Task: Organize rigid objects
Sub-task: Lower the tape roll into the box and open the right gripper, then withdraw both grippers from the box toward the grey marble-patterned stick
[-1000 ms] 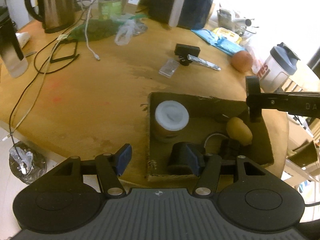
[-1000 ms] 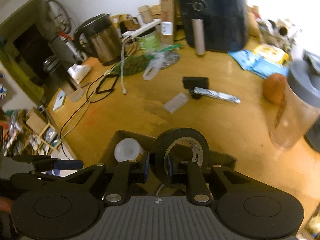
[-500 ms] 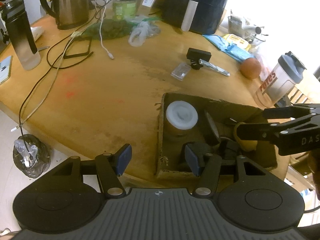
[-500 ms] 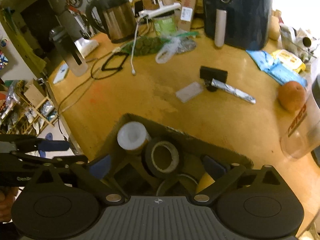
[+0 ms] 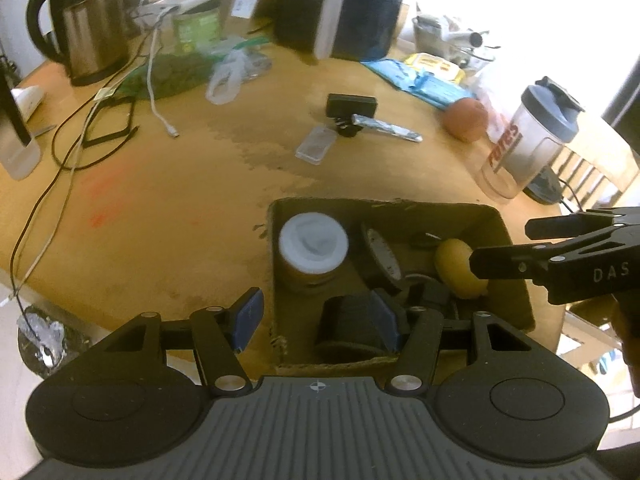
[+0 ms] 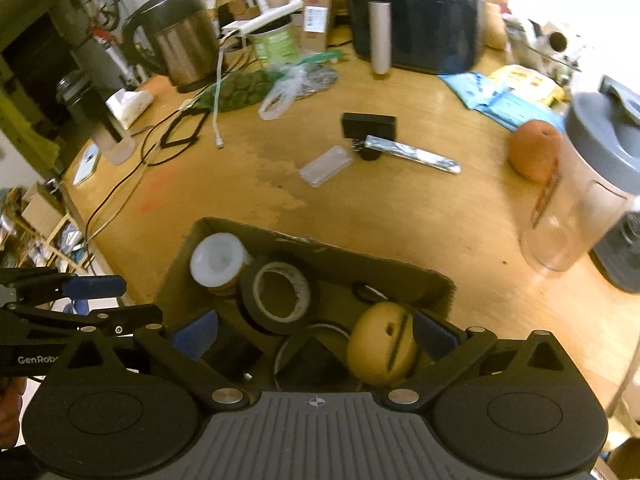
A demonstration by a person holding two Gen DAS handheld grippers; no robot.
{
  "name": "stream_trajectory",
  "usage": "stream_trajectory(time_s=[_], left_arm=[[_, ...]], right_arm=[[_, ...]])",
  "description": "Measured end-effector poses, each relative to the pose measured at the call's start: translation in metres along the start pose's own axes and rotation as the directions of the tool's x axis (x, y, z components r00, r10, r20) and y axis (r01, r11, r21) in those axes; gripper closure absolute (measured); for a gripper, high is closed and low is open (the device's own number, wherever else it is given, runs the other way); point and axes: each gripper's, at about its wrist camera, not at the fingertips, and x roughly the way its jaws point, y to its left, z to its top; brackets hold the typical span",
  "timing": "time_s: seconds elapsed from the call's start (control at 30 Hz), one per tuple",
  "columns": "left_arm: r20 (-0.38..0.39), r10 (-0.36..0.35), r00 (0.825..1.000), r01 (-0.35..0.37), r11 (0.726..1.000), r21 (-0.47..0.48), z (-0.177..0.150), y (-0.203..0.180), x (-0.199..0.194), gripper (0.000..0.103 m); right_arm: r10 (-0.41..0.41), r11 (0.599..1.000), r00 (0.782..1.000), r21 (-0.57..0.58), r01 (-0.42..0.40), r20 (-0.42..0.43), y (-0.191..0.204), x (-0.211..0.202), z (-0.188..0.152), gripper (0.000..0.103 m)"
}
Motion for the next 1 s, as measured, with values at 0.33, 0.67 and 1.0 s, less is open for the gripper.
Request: stream_trajectory(time_s=[0.33, 0.67, 1.0], left_arm=[[-0.012, -0.026, 1.0, 0.027, 0.998, 0.064, 0.011, -0.012, 0.007, 0.045], [-0.041, -0.018, 0.999, 0.021, 0.996, 0.085, 0.022, -0.014, 0.016, 0.045], [-0.045, -0.011, 0.999, 0.014, 0.999, 0.053, 0.034, -0.005, 0.025, 0.045]], right_arm=[[-0.061, 0.995, 0.998, 0.082, 0.061, -0.006, -0.021, -0.003, -0.006, 0.0], [-0.119, 0.986, 0.991, 0.112, 0.126, -0.066, -0.032, 0.007, -0.01, 0.0], [-0.12, 0.985, 0.99, 0.113, 0.128, -0.069, -0.026, 0.016, -0.004, 0.0]])
